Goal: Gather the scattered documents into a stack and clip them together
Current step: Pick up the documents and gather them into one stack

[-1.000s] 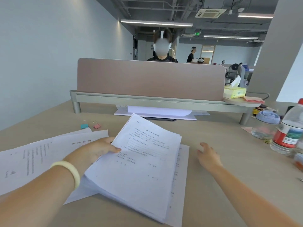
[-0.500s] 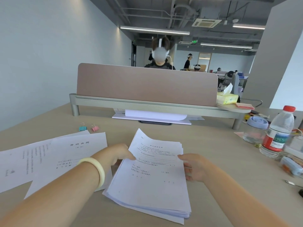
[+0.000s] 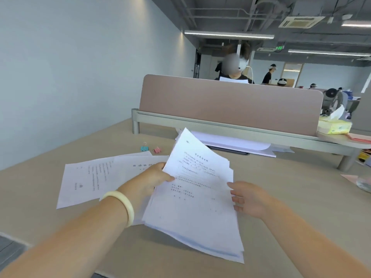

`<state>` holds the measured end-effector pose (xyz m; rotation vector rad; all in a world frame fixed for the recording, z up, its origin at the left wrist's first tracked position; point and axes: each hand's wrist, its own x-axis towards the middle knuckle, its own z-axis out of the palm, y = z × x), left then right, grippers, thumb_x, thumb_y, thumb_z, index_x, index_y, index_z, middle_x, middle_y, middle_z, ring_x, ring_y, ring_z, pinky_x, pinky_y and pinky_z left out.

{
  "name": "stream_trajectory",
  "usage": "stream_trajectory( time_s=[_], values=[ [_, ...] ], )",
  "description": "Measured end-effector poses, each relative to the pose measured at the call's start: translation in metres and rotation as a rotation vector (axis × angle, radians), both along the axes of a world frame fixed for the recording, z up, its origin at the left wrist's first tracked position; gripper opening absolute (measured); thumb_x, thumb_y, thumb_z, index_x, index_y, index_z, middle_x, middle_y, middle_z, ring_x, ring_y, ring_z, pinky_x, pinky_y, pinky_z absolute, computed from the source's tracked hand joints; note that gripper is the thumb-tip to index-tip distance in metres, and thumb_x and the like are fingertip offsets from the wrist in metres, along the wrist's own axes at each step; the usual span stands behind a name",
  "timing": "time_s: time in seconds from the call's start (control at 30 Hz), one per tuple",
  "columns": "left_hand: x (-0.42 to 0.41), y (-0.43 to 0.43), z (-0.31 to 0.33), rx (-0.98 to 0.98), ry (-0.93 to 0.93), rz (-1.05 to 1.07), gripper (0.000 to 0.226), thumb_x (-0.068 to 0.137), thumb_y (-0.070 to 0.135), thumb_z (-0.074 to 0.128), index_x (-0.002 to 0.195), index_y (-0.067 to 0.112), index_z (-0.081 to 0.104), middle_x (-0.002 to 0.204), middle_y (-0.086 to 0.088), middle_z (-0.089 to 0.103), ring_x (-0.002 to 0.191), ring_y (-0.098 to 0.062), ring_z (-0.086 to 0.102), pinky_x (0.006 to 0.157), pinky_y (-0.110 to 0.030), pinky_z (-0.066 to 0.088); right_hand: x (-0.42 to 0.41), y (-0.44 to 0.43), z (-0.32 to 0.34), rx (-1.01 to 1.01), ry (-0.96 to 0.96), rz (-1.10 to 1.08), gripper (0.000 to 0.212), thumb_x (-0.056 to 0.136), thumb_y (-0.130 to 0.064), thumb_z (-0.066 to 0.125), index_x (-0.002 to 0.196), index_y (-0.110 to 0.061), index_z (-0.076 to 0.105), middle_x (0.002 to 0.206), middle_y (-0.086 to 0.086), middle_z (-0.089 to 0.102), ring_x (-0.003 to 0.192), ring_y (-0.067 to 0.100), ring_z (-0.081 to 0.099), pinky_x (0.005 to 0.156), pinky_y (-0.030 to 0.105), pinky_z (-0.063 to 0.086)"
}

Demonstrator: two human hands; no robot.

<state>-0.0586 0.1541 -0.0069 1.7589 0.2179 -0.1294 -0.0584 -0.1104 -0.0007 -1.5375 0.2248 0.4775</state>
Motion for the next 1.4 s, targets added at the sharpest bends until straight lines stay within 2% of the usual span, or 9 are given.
stream_trajectory(
  time_s=[0.2, 0.3, 0.47, 0.6, 0.73, 0.83, 1.17, 1.27, 1.4],
  values=[
    [-0.023, 0.1, 0.008, -0.078, -0.079, 0.161, 0.055, 0.076, -0.007, 0.059, 0.129, 0.004, 0.052, 0.13, -0.016, 0.059, 0.121, -0.036, 0.055, 0.099, -0.045, 0.043, 0.022, 0.105, 0.001, -0.049, -0.222, 0.186, 0.025, 0.084, -0.017, 0.068, 0.095, -0.023, 0.046, 0.098, 0.001, 0.059, 0.085, 0.017, 0.058, 0.068, 0.027, 0.047],
    [-0.027, 0.126, -0.001, 0.161, 0.002, 0.166, 0.054, 0.072, 0.001, 0.062, 0.125, 0.005, 0.051, 0.125, -0.012, 0.06, 0.114, -0.033, 0.057, 0.095, -0.04, 0.045, 0.04, 0.152, -0.03, -0.411, -0.368, 0.318, 0.075, 0.063, -0.038, 0.074, 0.129, -0.017, 0.045, 0.127, 0.007, 0.055, 0.119, 0.028, 0.054, 0.094, 0.036, 0.048],
    [-0.018, 0.13, -0.019, 0.565, 0.213, 0.16, 0.059, 0.065, 0.021, 0.063, 0.122, 0.008, 0.056, 0.123, -0.007, 0.059, 0.118, -0.029, 0.053, 0.104, -0.039, 0.042, 0.019, 0.184, -0.04, -0.805, -0.455, 0.283, 0.072, 0.087, -0.03, 0.057, 0.146, -0.016, 0.02, 0.142, 0.012, 0.036, 0.135, 0.032, 0.028, 0.107, 0.035, 0.03],
    [-0.008, 0.121, -0.016, 0.681, 0.254, 0.252, 0.056, 0.081, 0.02, 0.066, 0.13, 0.001, 0.047, 0.106, -0.006, 0.048, 0.123, -0.031, 0.052, 0.087, -0.03, 0.041, 0.031, 0.18, -0.034, -0.682, -0.371, 0.281, 0.078, 0.076, -0.023, 0.067, 0.143, -0.018, 0.028, 0.136, 0.012, 0.043, 0.128, 0.03, 0.042, 0.098, 0.033, 0.041],
    [-0.005, 0.118, -0.023, 0.77, 0.307, 0.22, 0.04, 0.081, 0.025, 0.059, 0.118, 0.012, 0.052, 0.131, -0.009, 0.053, 0.13, -0.028, 0.039, 0.108, -0.039, 0.033, 0.036, 0.165, -0.029, -0.41, -0.327, 0.211, 0.028, 0.078, -0.007, 0.067, 0.089, -0.021, 0.045, 0.098, 0.001, 0.056, 0.1, 0.022, 0.052, 0.086, 0.031, 0.044],
    [-0.006, 0.115, -0.025, 0.914, 0.337, 0.249, 0.041, 0.08, 0.031, 0.056, 0.118, 0.018, 0.046, 0.134, -0.006, 0.047, 0.139, -0.026, 0.023, 0.106, -0.04, 0.026, 0.032, 0.159, -0.023, -0.299, -0.336, 0.231, 0.031, 0.083, 0.001, 0.063, 0.084, -0.022, 0.042, 0.085, -0.008, 0.053, 0.096, 0.02, 0.05, 0.084, 0.03, 0.041],
    [-0.025, 0.124, -0.012, 0.335, 0.183, 0.283, 0.042, 0.081, 0.002, 0.064, 0.122, 0.004, 0.054, 0.113, -0.009, 0.059, 0.102, -0.027, 0.057, 0.084, -0.031, 0.045, 0.023, 0.159, -0.016, -0.178, -0.293, 0.236, 0.028, 0.086, -0.001, 0.063, 0.106, -0.016, 0.049, 0.091, -0.004, 0.057, 0.097, 0.022, 0.051, 0.08, 0.029, 0.04],
    [-0.027, 0.126, -0.016, 0.359, 0.09, 0.26, 0.065, 0.078, -0.003, 0.065, 0.137, 0.008, 0.041, 0.131, -0.009, 0.054, 0.119, -0.029, 0.053, 0.099, -0.036, 0.045, 0.022, 0.16, -0.018, -0.162, -0.242, 0.197, 0.054, 0.086, -0.004, 0.064, 0.134, -0.008, 0.039, 0.112, 0.008, 0.057, 0.095, 0.023, 0.055, 0.066, 0.028, 0.045],
    [-0.03, 0.139, -0.011, 0.138, 0.038, 0.293, 0.082, 0.071, -0.009, 0.067, 0.144, 0.007, 0.031, 0.135, -0.013, 0.05, 0.121, -0.034, 0.051, 0.098, -0.041, 0.044, 0.024, 0.162, -0.018, -0.129, -0.196, 0.162, 0.05, 0.087, -0.003, 0.06, 0.133, -0.005, 0.041, 0.094, 0.007, 0.06, 0.077, 0.02, 0.058, 0.072, 0.033, 0.051]
  ],
)
